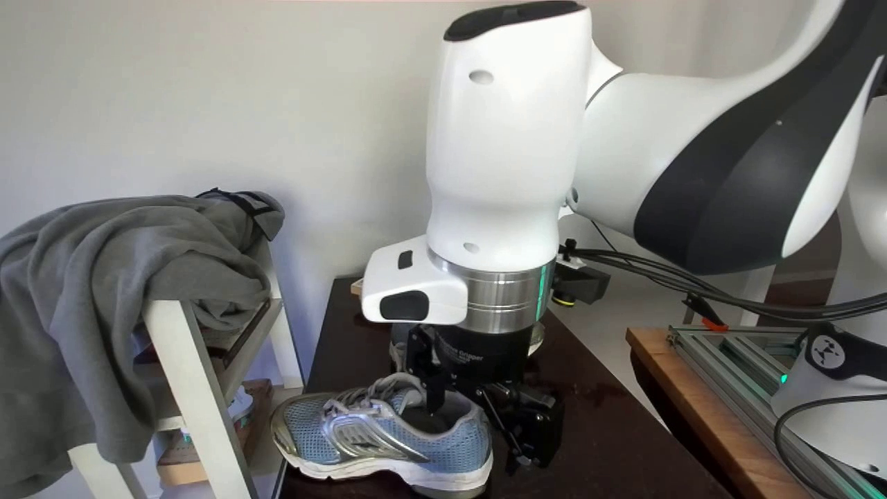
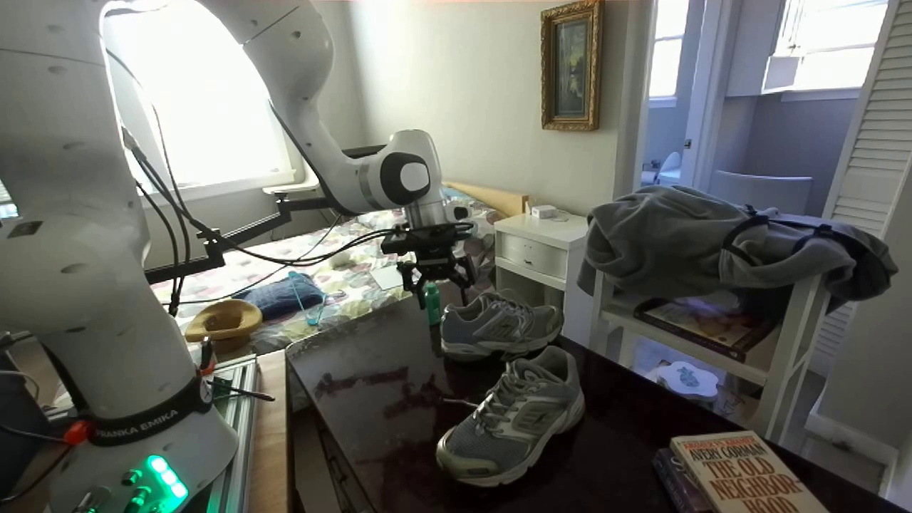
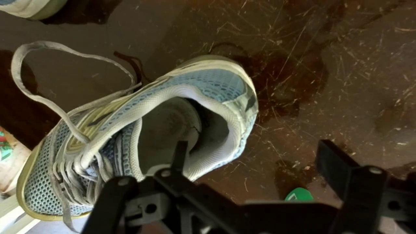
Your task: Turn the left shoe to the right
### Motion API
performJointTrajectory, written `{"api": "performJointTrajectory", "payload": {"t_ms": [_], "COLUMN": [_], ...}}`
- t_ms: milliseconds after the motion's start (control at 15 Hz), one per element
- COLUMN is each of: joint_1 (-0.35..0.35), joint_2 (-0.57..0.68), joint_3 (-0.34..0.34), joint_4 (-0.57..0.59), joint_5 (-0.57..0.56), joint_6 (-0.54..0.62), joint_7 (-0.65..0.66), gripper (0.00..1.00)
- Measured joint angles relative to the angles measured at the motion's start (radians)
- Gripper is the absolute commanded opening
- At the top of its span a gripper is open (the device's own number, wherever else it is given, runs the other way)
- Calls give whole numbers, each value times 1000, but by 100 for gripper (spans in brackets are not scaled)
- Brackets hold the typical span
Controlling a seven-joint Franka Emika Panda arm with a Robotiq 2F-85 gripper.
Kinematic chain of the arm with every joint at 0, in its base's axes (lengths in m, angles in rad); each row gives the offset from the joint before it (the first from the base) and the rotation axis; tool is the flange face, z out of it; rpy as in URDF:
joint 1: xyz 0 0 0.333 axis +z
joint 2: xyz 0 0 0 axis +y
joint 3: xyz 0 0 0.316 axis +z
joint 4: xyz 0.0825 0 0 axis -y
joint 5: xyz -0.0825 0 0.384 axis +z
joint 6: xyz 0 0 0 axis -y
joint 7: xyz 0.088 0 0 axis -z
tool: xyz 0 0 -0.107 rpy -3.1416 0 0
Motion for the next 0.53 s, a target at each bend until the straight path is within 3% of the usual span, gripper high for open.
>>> {"api": "performJointTrajectory", "payload": {"t_ms": [333, 400, 533], "joint_1": [-7, -9, -16], "joint_2": [0, 1, 3], "joint_3": [-2, -4, -12], "joint_4": [-8, -8, -8], "joint_5": [4, 4, 4], "joint_6": [-5, -5, -5], "joint_7": [-15, -16, -16], "gripper": [100, 79, 66]}}
